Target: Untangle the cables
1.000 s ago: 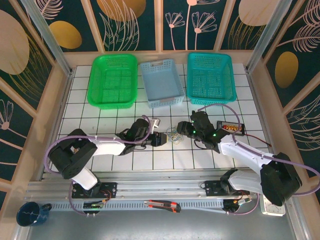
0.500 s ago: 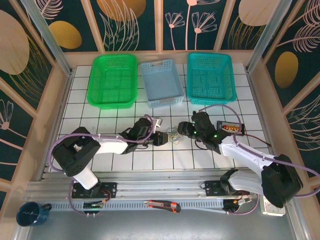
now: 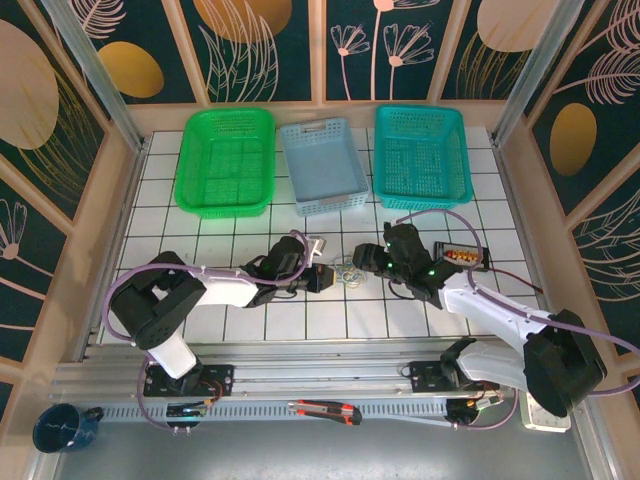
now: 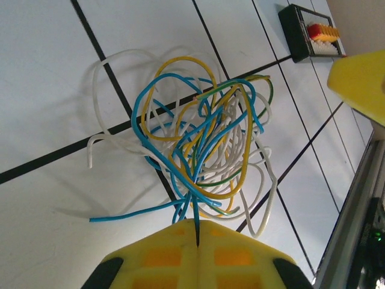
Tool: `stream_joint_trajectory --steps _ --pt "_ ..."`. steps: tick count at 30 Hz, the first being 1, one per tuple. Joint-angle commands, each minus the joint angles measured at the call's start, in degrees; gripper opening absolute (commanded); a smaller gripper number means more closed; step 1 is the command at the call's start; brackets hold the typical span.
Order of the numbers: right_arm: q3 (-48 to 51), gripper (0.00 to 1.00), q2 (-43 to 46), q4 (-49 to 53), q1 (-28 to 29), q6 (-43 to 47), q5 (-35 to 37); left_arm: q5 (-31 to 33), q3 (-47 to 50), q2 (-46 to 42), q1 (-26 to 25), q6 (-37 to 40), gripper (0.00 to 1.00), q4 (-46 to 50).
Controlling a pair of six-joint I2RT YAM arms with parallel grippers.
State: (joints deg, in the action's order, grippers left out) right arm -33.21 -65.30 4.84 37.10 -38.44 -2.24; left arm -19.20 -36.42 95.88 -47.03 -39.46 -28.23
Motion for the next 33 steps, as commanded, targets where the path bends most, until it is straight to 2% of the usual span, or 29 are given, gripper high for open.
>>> stream_joint_trajectory --steps 1,14,25,33 --pt "-0.99 0.63 -0.17 -3.26 -0.03 -1.24 -2.58 -0.22 -2.0 -0.72 -0.28 0.78 0.0 1.06" --pt "-4.06 0.63 -8.29 -7.24 2.51 -4.16 5.82 -2.72 -8.31 -7.31 -0.29 0.63 0.0 4.29" --pt "1.19 0.62 -16.3 -12.11 3.08 -7.15 10.71 -4.6 -12.9 -9.99 -0.29 -1.86 0.0 3.27" --pt "1.92 0.62 -15.39 -10.37 1.41 -5.58 12.81 -4.05 -15.89 -11.14 -0.26 -0.55 0.0 6.04"
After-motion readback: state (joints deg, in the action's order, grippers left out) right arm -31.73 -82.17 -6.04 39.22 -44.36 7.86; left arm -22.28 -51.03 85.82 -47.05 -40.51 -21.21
